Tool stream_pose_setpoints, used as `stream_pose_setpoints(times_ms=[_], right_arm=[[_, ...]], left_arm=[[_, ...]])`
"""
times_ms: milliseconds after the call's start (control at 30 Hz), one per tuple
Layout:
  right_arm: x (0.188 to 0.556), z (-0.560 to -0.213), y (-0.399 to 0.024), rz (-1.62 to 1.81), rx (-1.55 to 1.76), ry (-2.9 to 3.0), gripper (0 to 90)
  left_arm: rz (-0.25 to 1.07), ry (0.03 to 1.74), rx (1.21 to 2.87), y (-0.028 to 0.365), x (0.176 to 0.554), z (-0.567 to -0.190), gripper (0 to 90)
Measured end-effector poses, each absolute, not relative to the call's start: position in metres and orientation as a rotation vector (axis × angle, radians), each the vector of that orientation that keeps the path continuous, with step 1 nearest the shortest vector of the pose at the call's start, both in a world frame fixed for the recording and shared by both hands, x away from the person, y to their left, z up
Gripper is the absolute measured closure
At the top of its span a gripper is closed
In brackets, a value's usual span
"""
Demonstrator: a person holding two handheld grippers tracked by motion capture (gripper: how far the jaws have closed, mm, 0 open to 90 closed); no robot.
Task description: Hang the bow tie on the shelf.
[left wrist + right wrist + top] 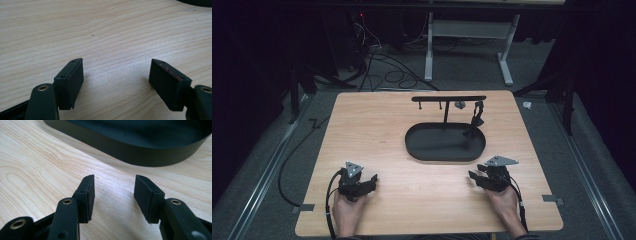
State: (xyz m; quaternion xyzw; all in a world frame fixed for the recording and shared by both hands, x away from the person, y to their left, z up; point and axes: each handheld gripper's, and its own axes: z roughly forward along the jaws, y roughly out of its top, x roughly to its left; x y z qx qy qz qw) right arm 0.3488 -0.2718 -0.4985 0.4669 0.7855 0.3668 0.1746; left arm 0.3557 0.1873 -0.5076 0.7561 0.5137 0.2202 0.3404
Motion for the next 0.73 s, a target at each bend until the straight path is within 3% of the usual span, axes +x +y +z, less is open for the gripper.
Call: stream_pose_setpoints(times_ms=[733], right_arm=[[0.3483, -0.5019, -0.265, 0.957, 1.252, 2.235, 46.5]], left_arm=[[0.573, 1.336, 1.966, 0.1871, 0.3556, -0.5077, 28.0]])
